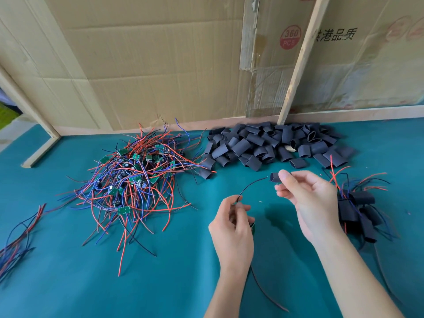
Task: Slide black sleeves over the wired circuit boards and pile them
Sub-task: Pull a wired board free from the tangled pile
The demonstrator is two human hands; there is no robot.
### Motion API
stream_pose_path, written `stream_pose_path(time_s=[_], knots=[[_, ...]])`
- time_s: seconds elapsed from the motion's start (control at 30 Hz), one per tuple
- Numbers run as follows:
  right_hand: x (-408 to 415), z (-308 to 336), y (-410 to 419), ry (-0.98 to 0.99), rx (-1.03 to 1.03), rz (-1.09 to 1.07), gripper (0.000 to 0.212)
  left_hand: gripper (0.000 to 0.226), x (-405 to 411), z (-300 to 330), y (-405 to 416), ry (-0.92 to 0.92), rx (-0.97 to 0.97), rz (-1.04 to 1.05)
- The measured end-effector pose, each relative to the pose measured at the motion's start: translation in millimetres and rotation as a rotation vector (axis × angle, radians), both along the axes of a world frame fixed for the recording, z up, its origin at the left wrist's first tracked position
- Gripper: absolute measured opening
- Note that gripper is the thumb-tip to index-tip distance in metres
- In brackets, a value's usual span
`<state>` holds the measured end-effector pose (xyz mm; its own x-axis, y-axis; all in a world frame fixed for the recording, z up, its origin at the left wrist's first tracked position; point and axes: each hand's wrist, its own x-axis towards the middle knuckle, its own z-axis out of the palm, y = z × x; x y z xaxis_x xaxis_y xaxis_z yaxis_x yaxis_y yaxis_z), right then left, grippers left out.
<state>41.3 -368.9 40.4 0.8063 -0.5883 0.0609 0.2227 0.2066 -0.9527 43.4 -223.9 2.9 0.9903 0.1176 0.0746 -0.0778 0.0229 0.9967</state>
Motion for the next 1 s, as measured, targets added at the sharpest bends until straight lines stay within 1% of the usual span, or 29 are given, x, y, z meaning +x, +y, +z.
stream_pose_path(time_s=[0.13, 0.3, 0.5, 0.63, 0.73, 0.77, 0.83, 0.87, 0.9, 1.0], knots=[[3, -3, 8, -0.020, -0.043, -0.033, 0.019, 0.025, 0, -1, 0, -0.007, 0.032, -0.020], [2, -5, 19, 0.004, -0.096, 0.035, 0.027, 0.027, 0, -1, 0, -0.017, 0.053, -0.041], [3, -12, 31, 0.093, 0.030, 0.150, 0.036, 0.030, -2, 0, 1, -0.044, 0.076, -0.085], [3, -10, 27, 0.121, 0.129, 0.160, 0.043, 0.018, -1, -3, -1, -0.074, 0.122, -0.109], [3, -6, 18, 0.088, 0.207, 0.140, 0.043, 0.015, -2, -3, -1, -0.095, 0.224, -0.143], [4, -4, 13, 0.066, 0.246, 0.123, 0.043, 0.020, -2, -3, -2, -0.111, 0.293, -0.187], [5, -1, 4, 0.023, 0.324, 0.083, 0.043, 0.031, -3, -4, -3, -0.176, 0.509, -0.300], [5, 0, 0, 0.004, 0.355, 0.068, 0.040, 0.032, -3, -5, -4, -0.213, 0.608, -0.332], [5, 1, -5, -0.012, 0.376, 0.056, 0.038, 0.029, -2, -5, -5, -0.239, 0.662, -0.340], [4, -1, -13, -0.029, 0.369, 0.038, 0.030, 0.021, -1, -6, -5, -0.245, 0.662, -0.312]])
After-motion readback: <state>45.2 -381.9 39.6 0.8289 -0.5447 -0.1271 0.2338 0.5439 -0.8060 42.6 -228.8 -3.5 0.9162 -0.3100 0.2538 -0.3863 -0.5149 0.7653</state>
